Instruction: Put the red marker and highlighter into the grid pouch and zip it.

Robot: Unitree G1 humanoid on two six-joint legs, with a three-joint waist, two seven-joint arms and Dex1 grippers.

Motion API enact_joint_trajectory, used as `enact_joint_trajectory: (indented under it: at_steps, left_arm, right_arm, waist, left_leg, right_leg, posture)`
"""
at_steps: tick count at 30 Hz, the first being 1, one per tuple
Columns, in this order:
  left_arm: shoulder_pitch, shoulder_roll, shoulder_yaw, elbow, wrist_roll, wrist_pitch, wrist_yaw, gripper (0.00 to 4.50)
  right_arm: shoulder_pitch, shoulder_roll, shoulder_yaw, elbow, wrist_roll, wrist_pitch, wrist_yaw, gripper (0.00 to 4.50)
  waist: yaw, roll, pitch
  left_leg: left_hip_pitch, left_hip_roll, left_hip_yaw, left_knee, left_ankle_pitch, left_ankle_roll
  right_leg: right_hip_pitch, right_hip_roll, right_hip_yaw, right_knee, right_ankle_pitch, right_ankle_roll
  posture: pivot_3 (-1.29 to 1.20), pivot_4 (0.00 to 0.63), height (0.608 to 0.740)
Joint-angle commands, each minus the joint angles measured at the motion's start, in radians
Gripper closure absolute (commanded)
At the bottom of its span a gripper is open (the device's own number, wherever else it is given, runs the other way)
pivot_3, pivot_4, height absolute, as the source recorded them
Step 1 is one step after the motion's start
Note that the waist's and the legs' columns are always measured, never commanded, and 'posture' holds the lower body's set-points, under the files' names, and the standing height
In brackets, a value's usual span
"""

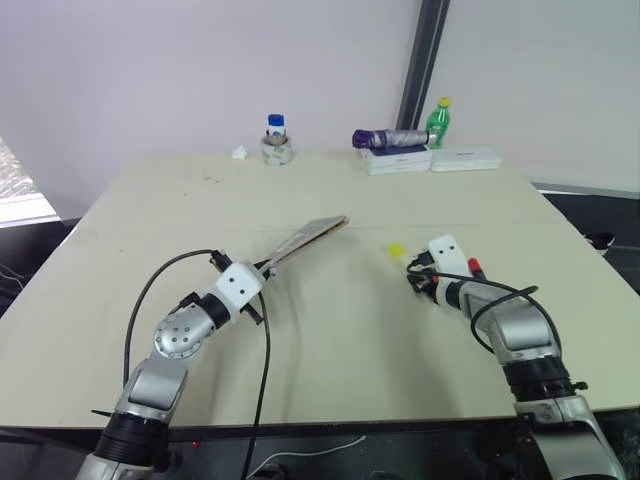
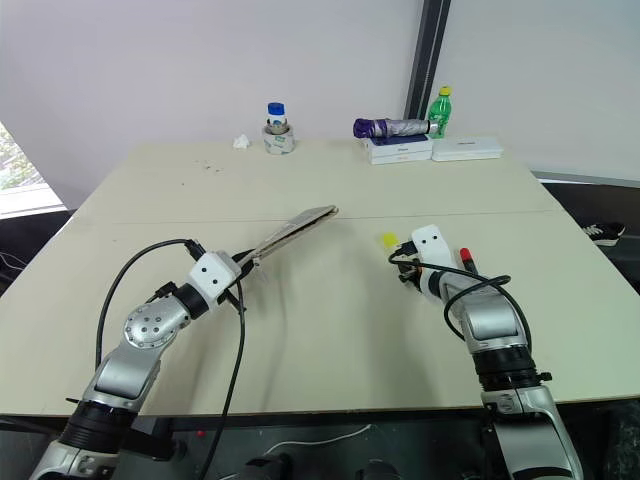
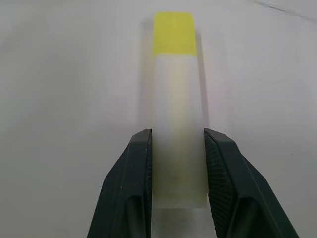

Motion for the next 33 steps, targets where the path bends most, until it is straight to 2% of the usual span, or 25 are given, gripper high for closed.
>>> enact_joint_trajectory:
  at_steps: [1, 4, 9, 17, 33]
  left_arm:
    - [-0.013, 0.004, 0.011, -0.016, -0.001, -0.024, 0.005, 4.50]
    - [-0.024, 0.011, 0.000, 0.000, 0.010, -0.046, -0.006, 4.50]
    - [-0.045, 0.005, -0.016, 0.022, 0.020, -0.071, -0.015, 4.50]
    - [-0.054, 0.016, -0.039, 0.033, 0.039, -0.102, -0.032, 4.50]
    - [-0.056, 0.004, -0.031, 0.024, 0.039, -0.100, -0.039, 4.50]
  right_arm:
    - [0.002, -0.112, 0.018, -0.206, 0.043, -0.016, 0.159, 3.62]
    - [-0.014, -0.165, -0.007, -0.330, 0.137, 0.097, 0.242, 3.62]
    - [-0.055, -0.161, -0.006, -0.405, 0.198, 0.188, 0.251, 3.62]
    - [-0.102, -0.130, 0.032, -0.407, 0.210, 0.237, 0.217, 3.62]
    - [-0.101, -0.141, 0.062, -0.395, 0.206, 0.231, 0.214, 3.62]
  waist:
    - [0.000, 0.000, 0.000]
    - [-0.001, 0.000, 0.000]
    - [0.001, 0.000, 0.000]
    - [0.003, 0.000, 0.000]
    - [0.002, 0.000, 0.000]
  left_leg:
    - [0.000, 0.000, 0.000, 0.000, 0.000, 0.000]
    - [0.000, 0.000, 0.000, 0.000, 0.000, 0.000]
    - [0.000, 0.001, 0.000, 0.000, 0.000, 0.000]
    - [-0.001, 0.000, -0.001, 0.000, 0.000, 0.000]
    - [-0.001, 0.000, -0.001, 0.000, 0.000, 0.001]
  right_leg:
    - [0.000, 0.000, 0.000, 0.000, 0.000, 0.000]
    - [0.000, 0.000, -0.001, -0.001, 0.000, 0.000]
    - [0.001, 0.001, -0.002, -0.001, 0.000, -0.001]
    - [0.001, 0.000, -0.002, -0.004, 0.000, 0.000]
    - [0.002, 0.000, -0.003, -0.004, 0.000, 0.000]
  posture:
    - [0.00, 0.150, 0.737]
    - [0.00, 0.150, 0.737]
    - [0.00, 0.150, 0.737]
    - [0.00, 0.150, 0.737]
    - [0.00, 0.150, 0.737]
